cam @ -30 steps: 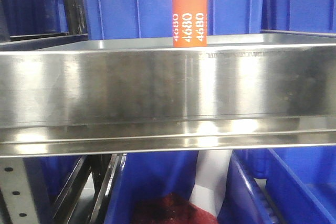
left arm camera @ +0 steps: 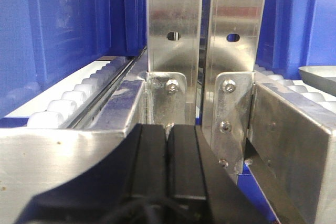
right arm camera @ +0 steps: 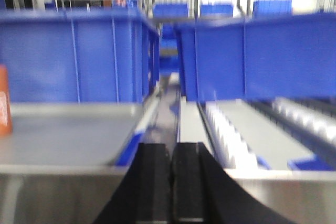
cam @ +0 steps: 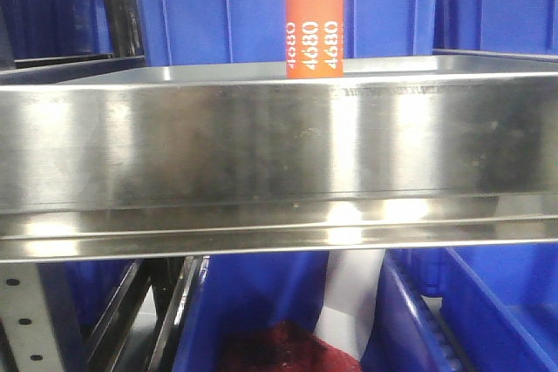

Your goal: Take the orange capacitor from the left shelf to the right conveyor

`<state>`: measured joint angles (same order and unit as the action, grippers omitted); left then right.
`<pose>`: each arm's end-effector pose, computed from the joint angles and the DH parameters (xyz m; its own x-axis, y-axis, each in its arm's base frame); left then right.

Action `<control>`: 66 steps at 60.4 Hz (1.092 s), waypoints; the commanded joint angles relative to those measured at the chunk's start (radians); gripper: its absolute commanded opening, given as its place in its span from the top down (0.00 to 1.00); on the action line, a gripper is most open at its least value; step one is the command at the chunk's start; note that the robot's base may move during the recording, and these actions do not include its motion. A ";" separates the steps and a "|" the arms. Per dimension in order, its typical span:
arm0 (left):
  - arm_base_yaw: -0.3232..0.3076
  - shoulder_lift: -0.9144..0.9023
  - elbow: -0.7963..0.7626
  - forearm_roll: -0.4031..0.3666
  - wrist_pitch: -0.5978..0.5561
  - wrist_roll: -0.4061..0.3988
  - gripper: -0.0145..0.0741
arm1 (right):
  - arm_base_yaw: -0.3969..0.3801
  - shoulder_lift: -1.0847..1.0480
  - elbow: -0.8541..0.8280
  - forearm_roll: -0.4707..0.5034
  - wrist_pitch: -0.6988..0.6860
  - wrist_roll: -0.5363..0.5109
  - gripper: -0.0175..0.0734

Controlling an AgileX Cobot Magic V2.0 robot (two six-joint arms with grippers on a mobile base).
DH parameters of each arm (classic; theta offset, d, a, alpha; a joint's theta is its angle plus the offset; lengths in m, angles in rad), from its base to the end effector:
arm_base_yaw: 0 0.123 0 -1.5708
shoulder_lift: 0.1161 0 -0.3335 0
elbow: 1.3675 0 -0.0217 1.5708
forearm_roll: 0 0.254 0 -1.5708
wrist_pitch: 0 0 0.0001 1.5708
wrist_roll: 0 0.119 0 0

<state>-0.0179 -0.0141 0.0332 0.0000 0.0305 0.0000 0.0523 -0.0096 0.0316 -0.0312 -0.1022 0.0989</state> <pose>0.0391 -0.0007 0.2003 0.0376 -0.0007 -0.9993 0.0179 0.9998 0.0000 0.0377 0.0023 0.2164 0.1622 0.0764 -0.9838 -0.0666 0.9956 0.0663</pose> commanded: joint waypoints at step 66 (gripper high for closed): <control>0.001 0.006 -0.008 -0.006 -0.084 0.000 0.95 | 0.525 1.053 -0.903 -0.463 0.147 0.443 0.28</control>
<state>-0.0179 -0.0141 0.0332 0.0000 0.0305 0.0000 0.5421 0.9871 -0.8064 -0.4745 0.1076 0.5425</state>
